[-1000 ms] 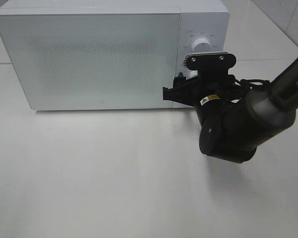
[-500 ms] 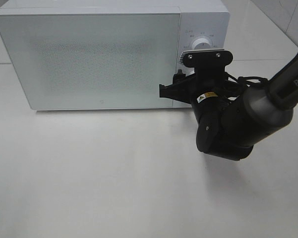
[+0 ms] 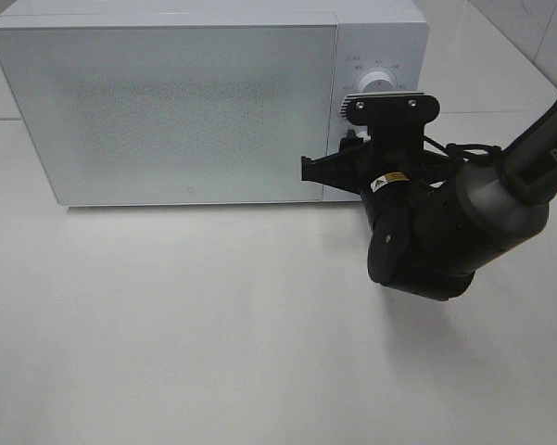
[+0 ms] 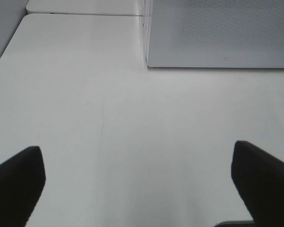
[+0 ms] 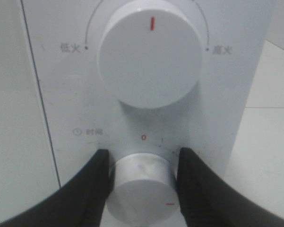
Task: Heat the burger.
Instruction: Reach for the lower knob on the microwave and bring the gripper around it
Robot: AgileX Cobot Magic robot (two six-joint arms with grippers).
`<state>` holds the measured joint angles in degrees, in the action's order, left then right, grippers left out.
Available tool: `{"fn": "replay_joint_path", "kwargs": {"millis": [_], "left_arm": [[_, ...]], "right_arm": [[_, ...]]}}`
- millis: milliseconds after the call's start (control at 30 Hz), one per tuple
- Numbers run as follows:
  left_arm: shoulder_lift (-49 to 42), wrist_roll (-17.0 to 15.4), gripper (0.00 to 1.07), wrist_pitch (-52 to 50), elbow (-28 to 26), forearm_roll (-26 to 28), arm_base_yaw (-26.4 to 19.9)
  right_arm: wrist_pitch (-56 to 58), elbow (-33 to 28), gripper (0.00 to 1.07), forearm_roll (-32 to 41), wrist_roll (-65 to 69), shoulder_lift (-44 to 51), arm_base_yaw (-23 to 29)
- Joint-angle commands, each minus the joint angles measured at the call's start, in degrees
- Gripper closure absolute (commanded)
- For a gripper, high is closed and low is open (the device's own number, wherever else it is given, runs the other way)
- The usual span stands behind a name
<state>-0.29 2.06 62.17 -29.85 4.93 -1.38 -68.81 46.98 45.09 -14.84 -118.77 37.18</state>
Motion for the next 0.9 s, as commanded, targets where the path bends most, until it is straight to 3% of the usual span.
{"fn": "replay_joint_path", "kwargs": {"millis": [33, 200, 367, 633, 700, 900], "left_arm": [[-1.2, -0.5, 0.06, -0.7, 0.2, -0.1, 0.0], [-1.2, -0.5, 0.06, -0.7, 0.2, -0.1, 0.0], [-1.2, -0.5, 0.06, -0.7, 0.2, -0.1, 0.0], [-1.2, -0.5, 0.06, -0.7, 0.2, -0.1, 0.0], [-1.2, -0.5, 0.06, -0.7, 0.2, -0.1, 0.0], [-1.2, -0.5, 0.06, -0.7, 0.2, -0.1, 0.0]], "right_arm": [[1.3, 0.9, 0.99, -1.4, 2.1, -0.1, -0.2], [1.5, 0.9, 1.01, -1.7, 8.7, -0.1, -0.2], [4.8, 0.9, 1.01, -1.8, 32.4, -0.1, -0.2], [9.1, 0.9, 1.01, -3.2, 50.3, -0.1, -0.2], [9.9, 0.9, 1.01, -5.4, 63.2, -0.1, -0.2], [9.9, 0.9, 1.01, -7.6, 79.2, -0.1, -0.2]]}}
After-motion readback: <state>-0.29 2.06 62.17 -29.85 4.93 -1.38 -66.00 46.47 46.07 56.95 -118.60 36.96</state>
